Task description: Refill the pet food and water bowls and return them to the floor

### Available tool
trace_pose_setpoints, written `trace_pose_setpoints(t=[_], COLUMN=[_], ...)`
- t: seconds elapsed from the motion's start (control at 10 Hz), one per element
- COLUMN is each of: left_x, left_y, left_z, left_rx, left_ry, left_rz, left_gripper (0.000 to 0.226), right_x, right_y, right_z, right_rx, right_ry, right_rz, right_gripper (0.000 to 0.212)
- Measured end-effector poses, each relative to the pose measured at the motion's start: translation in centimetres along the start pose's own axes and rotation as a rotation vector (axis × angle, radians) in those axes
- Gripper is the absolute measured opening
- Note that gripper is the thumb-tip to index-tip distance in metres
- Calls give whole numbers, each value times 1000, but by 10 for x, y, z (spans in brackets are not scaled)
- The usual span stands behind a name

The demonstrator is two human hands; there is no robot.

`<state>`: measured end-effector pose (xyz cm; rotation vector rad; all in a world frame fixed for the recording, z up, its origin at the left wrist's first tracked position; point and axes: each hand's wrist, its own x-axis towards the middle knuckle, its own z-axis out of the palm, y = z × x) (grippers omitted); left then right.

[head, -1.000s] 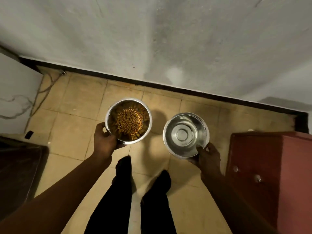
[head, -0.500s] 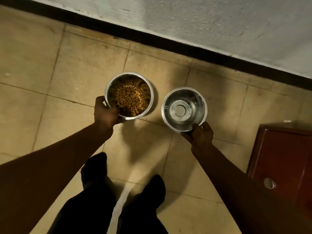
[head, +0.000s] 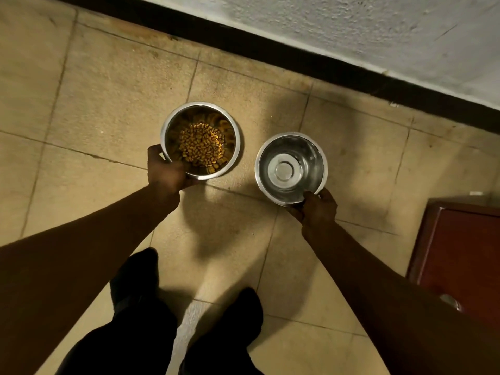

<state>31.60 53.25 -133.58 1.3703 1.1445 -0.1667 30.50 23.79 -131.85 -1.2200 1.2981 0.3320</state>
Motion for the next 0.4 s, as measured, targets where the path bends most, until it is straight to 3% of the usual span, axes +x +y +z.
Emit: trace_pose_setpoints(t=[0.2,0.3,0.4], left_x=[4,1,-14], left_y=[-5,1,16], left_z=[-3,-6,-11], left_rx=[-20,28,189], left_ry=[-22,31,173], left_rz=[-17,-39,63], left_gripper=[69,86,86], right_x=[0,-3,-16], right_y=[5,4,-4], right_z=[-2,-4,-5], right_rx=[-4,-82,-168], right_ry=[6,-1,46], right_rz=[7,59,91], right_gripper=[44,37,41])
